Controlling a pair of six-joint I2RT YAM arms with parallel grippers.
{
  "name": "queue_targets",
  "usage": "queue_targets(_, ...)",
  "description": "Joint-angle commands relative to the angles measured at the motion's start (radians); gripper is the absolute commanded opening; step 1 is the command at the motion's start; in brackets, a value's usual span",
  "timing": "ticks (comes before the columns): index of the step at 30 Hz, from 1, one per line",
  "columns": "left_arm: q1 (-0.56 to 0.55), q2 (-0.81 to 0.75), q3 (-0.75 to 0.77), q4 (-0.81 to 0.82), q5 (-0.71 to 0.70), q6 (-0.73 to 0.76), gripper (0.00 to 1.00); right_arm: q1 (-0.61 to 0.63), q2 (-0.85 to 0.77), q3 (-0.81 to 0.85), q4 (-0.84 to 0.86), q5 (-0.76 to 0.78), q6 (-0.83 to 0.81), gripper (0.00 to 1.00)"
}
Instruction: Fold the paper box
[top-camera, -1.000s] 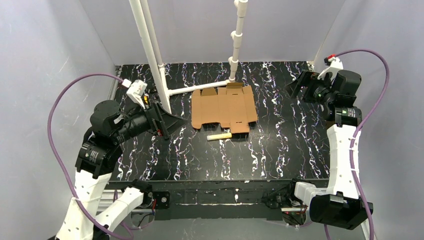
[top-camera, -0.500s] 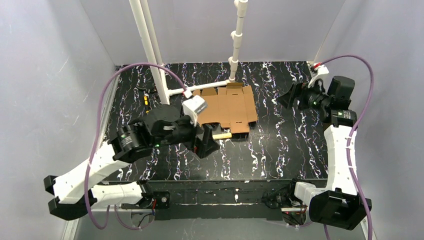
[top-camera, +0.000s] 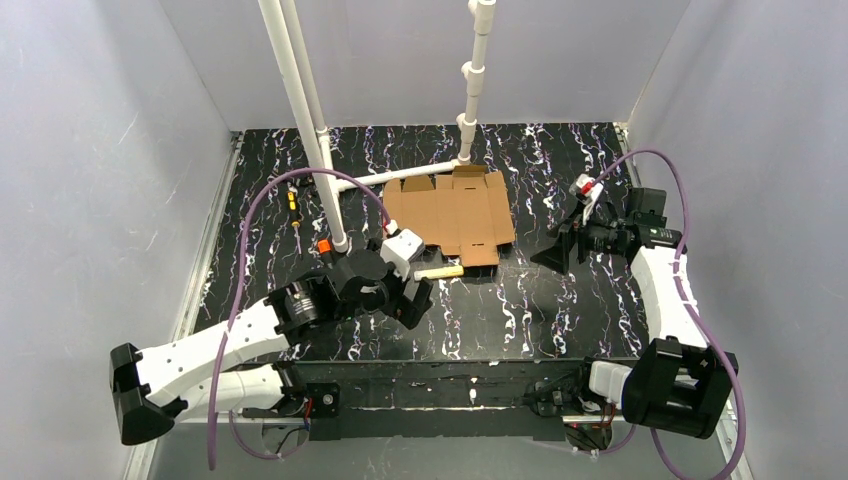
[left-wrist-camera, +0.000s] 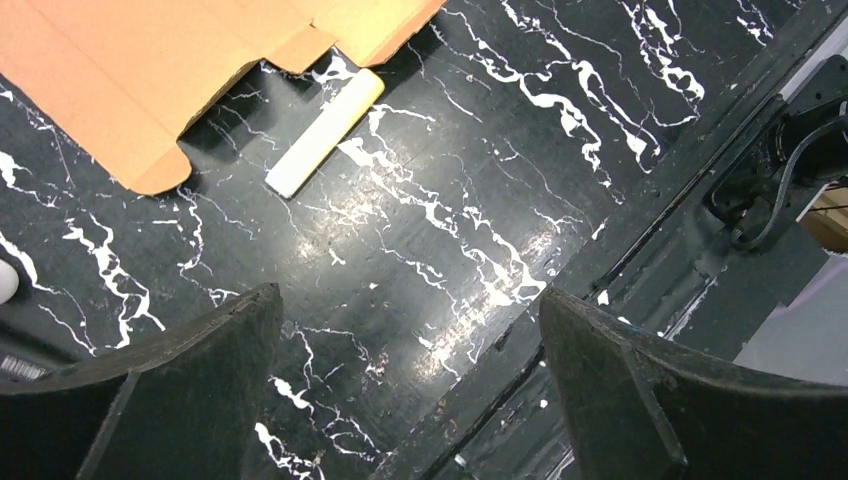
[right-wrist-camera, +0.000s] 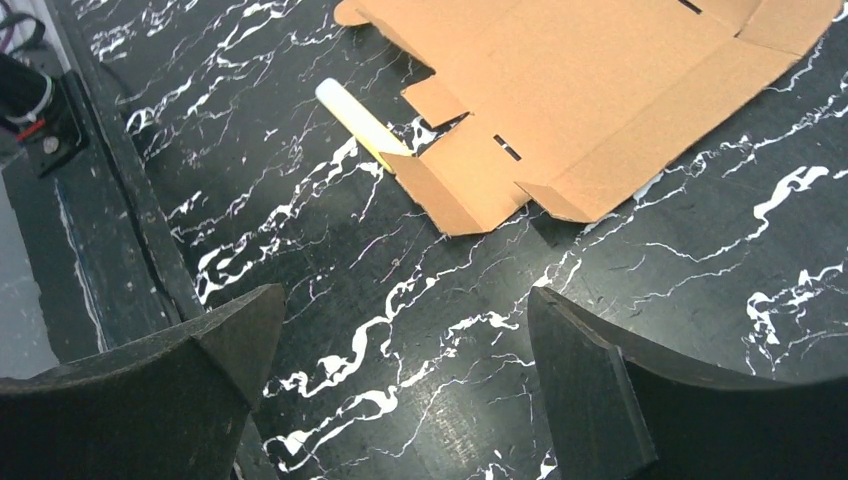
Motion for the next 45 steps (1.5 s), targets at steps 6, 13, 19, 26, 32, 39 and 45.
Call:
queue_targets(6, 0.002, 0.055, 0.013, 0.053, 0.009, 0.059, 0.99, -0.004, 0.025, -0.011, -0.167, -0.083, -0.340, 1.00)
queue_targets(13, 0.075, 0.080, -0.004, 0.129, 0.147, -0.007, 0.99, -0.005, 0.024, -0.008, -0.211, -0.070, -0.406, 1.00)
queue_targets(19, 0.175, 0.148, 0.066, 0.071, 0.276, -0.075, 0.99, -0.005, 0.017, -0.010, -0.230, -0.065, -0.435, 1.00)
queue_targets(26, 0.263, 0.211, 0.217, -0.089, 0.562, -0.225, 0.99, -0.005, 0.004, 0.005, -0.311, -0.067, -0.529, 1.00)
queue_targets(32, 0.264, 0.225, 0.286, -0.224, 0.359, -0.146, 0.98, -0.004, -0.026, -0.011, -0.289, -0.079, -0.535, 1.00)
queue_targets(39, 0.140, 0.375, 0.356, -0.247, 0.087, -0.081, 0.86, -0.004, -0.029, -0.020, -0.286, -0.102, -0.541, 1.00)
queue_targets(45, 0.074, 0.517, 0.284, -0.101, -0.029, 0.071, 0.84, -0.004, 0.007, -0.014, -0.275, -0.098, -0.537, 1.00)
